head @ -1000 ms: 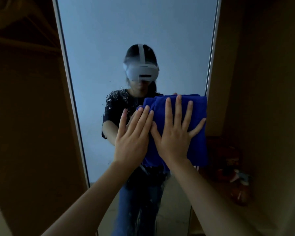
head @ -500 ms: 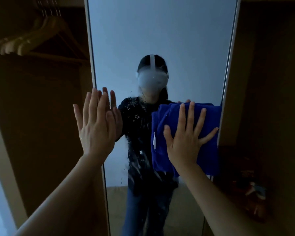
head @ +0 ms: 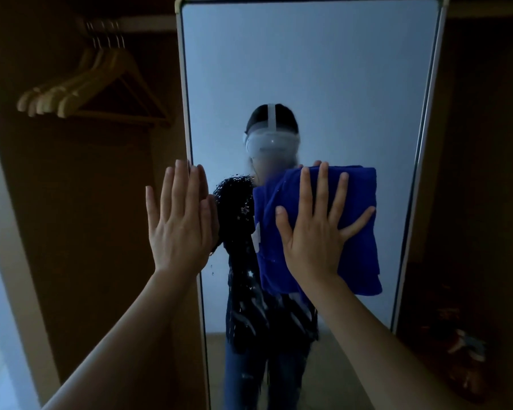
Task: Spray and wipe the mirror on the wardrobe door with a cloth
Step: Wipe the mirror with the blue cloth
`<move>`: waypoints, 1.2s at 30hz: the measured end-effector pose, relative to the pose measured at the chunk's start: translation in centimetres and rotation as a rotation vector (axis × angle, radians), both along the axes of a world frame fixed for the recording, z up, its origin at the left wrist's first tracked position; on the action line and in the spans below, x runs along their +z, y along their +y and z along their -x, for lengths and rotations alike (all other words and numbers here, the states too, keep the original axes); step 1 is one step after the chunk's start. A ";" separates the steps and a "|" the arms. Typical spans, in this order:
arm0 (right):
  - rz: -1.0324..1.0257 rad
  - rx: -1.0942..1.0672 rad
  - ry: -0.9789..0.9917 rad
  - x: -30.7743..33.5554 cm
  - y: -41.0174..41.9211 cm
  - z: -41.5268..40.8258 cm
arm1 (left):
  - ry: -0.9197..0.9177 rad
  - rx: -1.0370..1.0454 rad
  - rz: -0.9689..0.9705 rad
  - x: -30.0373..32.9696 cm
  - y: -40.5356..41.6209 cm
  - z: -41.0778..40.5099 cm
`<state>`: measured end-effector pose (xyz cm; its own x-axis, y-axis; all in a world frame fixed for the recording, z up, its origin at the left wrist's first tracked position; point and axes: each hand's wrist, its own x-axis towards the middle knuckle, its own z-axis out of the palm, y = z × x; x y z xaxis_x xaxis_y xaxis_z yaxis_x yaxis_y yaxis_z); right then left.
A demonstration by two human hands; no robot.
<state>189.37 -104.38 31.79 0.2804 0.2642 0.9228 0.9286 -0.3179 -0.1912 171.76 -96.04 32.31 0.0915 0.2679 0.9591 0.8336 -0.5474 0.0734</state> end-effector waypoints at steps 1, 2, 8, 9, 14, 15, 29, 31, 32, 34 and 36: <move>0.002 -0.003 0.000 0.1 0.0 0.1 | -0.002 -0.010 -0.001 0.0 0.1 0.0; 0.001 -0.006 0.000 0.2 0.1 0.2 | -0.005 -0.022 0.000 0.1 0.2 0.0; -0.003 -0.034 -0.005 0.3 0.2 0.5 | -0.025 -0.107 0.040 -0.1 1.2 -0.5; -0.003 -0.036 -0.006 0.3 0.2 0.5 | -0.028 -0.128 0.045 -0.1 1.3 -0.6; -0.001 -0.042 -0.010 0.3 0.2 0.5 | -0.065 -0.228 0.064 -0.3 1.6 -1.1; 0.000 -0.044 -0.009 0.3 0.2 0.5 | -0.073 -0.253 0.065 -0.4 1.8 -1.2; -0.048 -0.061 0.074 -0.3 1.3 2.8 | -0.117 -0.375 0.022 -0.6 1.5 -1.7; -0.033 -0.053 0.063 -0.8 1.6 3.4 | -0.125 -0.394 0.032 -0.6 1.4 -1.7; -0.023 -0.046 0.052 -1.2 1.7 3.8 | -0.129 -0.403 0.038 -0.6 1.4 -1.7; 0.005 -0.037 0.033 -2.0 1.9 4.5 | -0.143 -0.427 0.042 -0.7 1.3 -1.7; 0.028 -0.039 0.032 -2.5 2.2 5.2 | -0.156 -0.454 0.040 -0.6 1.3 -1.6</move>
